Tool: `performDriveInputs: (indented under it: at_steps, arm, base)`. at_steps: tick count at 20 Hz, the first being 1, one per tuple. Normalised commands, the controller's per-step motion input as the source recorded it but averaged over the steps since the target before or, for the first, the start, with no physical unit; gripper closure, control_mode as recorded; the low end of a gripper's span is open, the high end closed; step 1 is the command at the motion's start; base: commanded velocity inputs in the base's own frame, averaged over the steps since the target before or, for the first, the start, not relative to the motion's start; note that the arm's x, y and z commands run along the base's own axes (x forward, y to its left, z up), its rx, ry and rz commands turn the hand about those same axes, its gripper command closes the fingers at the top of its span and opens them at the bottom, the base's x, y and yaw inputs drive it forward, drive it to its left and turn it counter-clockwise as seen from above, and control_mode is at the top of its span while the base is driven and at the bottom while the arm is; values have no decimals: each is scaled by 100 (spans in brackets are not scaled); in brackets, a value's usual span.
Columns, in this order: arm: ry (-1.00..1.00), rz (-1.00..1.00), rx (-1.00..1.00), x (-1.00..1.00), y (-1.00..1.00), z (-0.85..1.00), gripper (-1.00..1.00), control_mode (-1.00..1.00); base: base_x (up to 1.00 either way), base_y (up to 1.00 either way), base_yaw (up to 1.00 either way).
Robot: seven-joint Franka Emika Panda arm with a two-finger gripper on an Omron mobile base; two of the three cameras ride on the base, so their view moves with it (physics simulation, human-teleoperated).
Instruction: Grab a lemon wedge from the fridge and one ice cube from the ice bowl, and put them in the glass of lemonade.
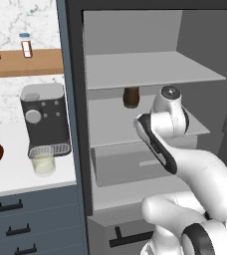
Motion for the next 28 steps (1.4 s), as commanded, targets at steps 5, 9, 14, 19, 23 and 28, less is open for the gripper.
performDriveInputs:
  at_steps: [5, 9, 14, 19, 23, 28]
  arm:
    - [0, 0, 5, 46, -21, -28, -100, -100]
    - [0, 0, 3, 42, -9, -1, -100, -100]
    - [0, 0, 0, 32, 0, -5, -100, -100]
    - [0, 0, 0, 51, 0, -17, -100, -100]
    - [0, 0, 0, 57, 0, -24, -100, -100]
    - [0, 0, 0, 48, 0, -9, -100, -100]
  base:
    - [0, 0, 0]
    - [0, 0, 0]
    - [0, 0, 0]
    - [0, 0, 0]
    - [0, 0, 0]
    - [0, 0, 0]
